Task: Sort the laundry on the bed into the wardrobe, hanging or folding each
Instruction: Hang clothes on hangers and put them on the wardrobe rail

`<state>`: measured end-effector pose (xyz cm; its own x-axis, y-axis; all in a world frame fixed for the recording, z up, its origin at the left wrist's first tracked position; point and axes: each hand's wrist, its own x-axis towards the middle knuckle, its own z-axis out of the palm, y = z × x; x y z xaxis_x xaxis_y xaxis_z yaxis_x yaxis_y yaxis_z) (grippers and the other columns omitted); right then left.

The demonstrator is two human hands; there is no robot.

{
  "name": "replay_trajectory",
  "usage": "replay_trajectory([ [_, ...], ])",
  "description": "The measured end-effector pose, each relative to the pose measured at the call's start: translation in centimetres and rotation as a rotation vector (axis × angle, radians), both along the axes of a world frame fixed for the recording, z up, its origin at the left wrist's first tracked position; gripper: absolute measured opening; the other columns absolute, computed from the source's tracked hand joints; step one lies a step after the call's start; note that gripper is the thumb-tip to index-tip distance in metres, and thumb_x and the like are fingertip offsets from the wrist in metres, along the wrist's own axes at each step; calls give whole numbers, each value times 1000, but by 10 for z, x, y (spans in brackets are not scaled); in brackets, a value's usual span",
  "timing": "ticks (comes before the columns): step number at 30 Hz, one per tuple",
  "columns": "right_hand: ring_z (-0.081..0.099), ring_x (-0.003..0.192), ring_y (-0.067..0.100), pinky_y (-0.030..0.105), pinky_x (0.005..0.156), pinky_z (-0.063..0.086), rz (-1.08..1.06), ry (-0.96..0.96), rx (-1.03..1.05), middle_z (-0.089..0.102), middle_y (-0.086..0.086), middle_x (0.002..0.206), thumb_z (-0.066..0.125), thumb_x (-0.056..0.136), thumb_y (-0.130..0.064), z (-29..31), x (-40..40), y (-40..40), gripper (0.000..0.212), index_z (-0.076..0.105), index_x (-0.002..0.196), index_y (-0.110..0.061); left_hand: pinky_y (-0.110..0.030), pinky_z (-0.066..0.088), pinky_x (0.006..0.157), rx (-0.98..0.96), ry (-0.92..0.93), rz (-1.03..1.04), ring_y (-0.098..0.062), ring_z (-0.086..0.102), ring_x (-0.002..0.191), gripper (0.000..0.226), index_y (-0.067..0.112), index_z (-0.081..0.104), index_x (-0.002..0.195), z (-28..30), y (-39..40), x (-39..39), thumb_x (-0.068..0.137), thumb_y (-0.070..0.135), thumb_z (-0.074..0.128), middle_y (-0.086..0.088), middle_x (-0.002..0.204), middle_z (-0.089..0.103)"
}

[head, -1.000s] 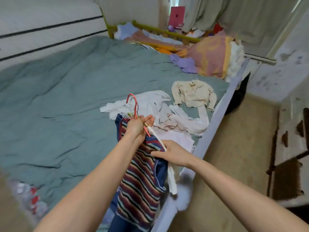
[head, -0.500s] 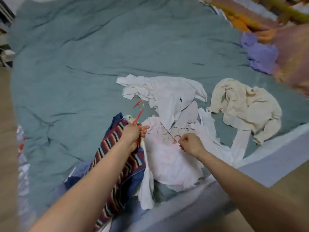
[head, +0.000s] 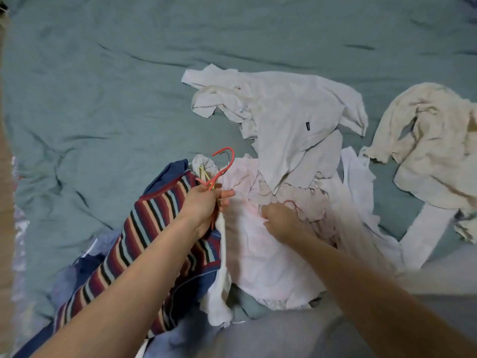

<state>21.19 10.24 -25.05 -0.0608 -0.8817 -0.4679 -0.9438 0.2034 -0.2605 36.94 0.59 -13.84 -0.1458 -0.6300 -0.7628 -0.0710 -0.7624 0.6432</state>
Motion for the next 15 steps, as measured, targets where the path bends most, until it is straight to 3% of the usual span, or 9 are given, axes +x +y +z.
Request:
replay_trajectory([
  [2,54,97,26,30,71,37,43,-67,-145,54,6,102,50,87,-10,-2,1,15,15,56,101,-13,-17,39,40,11,-1,-7,-8,51,44,19,-5,47,113,-1,0,-2,98,-6,37,-12,74,63],
  [4,58,77,19,30,58,50,133,-82,-257,50,-1,92,50,88,-14,0,1,37,8,54,93,-19,-17,40,40,27,-10,-10,-9,51,45,17,-3,48,112,1,1,-4,98,-6,38,-13,79,64],
  [7,51,68,8,27,43,49,337,1,-228,48,-5,84,60,89,-22,-1,-2,67,5,57,86,-20,-17,41,40,43,-20,-21,-7,52,43,19,-1,47,114,4,1,-3,98,-6,38,-16,85,65],
  [9,54,75,12,28,50,51,319,70,-134,49,3,91,67,81,-9,-6,-4,69,14,58,92,-11,-18,42,42,47,-28,-29,-7,52,42,20,-1,47,116,5,1,-3,98,-5,38,-16,86,66],
  [11,62,77,19,25,56,51,110,47,-143,52,6,99,66,77,-2,-10,-5,54,24,58,99,-8,-18,42,43,45,-34,-34,-7,53,42,20,-1,47,115,5,-1,-2,98,-5,39,-16,87,66],
  [13,62,91,26,32,67,48,-14,-20,-103,53,7,109,55,86,-1,-7,-4,32,22,54,107,-10,-17,41,43,37,-31,-46,-6,53,42,20,-1,46,116,6,-2,-1,98,-6,38,-16,87,66],
  [15,57,105,28,34,79,43,70,35,0,51,8,118,43,95,-6,-6,-4,14,22,51,114,-10,-16,41,43,33,-23,-58,-6,53,43,20,-1,46,115,8,-2,1,98,-6,38,-16,87,66],
])
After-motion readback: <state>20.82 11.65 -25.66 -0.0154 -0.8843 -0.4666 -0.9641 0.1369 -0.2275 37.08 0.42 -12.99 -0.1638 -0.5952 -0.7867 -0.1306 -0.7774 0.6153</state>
